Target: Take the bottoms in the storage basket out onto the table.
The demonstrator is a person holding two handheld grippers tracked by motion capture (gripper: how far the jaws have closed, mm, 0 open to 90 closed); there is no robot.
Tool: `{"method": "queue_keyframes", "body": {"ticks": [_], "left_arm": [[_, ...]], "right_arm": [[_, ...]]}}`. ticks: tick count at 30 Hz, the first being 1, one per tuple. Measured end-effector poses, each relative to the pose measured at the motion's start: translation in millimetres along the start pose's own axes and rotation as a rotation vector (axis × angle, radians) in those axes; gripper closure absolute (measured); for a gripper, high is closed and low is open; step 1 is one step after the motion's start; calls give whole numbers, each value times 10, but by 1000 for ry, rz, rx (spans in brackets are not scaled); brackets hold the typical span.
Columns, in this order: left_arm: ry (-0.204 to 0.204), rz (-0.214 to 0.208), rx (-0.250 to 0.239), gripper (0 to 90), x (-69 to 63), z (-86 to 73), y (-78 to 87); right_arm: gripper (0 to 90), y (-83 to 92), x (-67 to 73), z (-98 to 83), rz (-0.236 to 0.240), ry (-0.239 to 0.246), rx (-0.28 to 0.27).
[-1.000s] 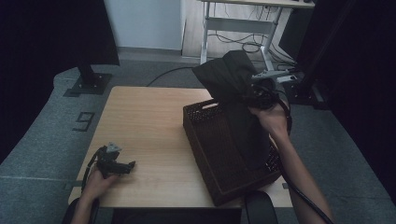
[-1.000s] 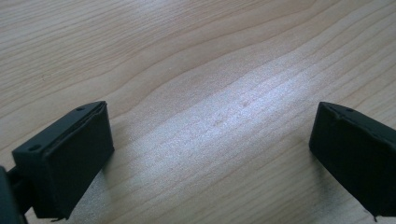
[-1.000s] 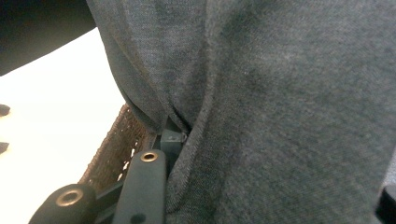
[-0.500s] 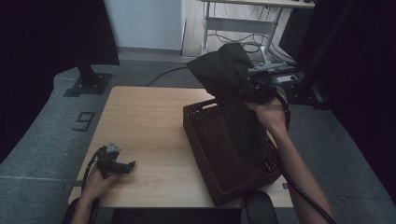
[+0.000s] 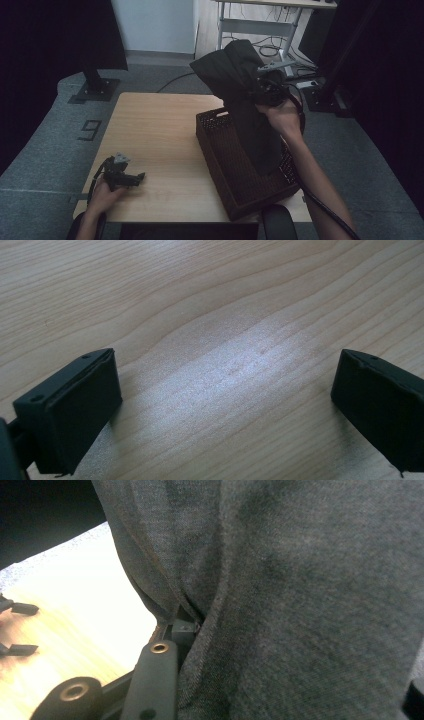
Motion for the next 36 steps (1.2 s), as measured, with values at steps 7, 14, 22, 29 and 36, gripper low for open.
{"method": "queue_keyframes", "body": {"ticks": [7, 14, 22, 29, 36], "left_arm": [[0, 0, 0, 0, 1, 0, 0], [0, 0, 0, 0, 1, 0, 0], [-3, -3, 1, 0, 2, -3, 3], [-4, -3, 1, 0, 7, -6, 8], [-3, -3, 0, 0, 7, -8, 8]], "right_arm": [[633, -18, 105, 66, 13, 13, 0], [633, -47, 241, 155, 30, 28, -5], [633, -65, 376, 249, 47, 44, -12], [633, -110, 553, 335, 71, 58, -16], [633, -145, 711, 411, 94, 71, -24]]}}
Point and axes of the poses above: each handheld gripper's, and its own axes: y roughly backward along the jaws, z roughly out of its top, x roughly to its left, the point moved 10 cm from there along -y, roughly forward along the jaws, and after that the axes turned 12 degrees about -z, right-handed, at the moved point
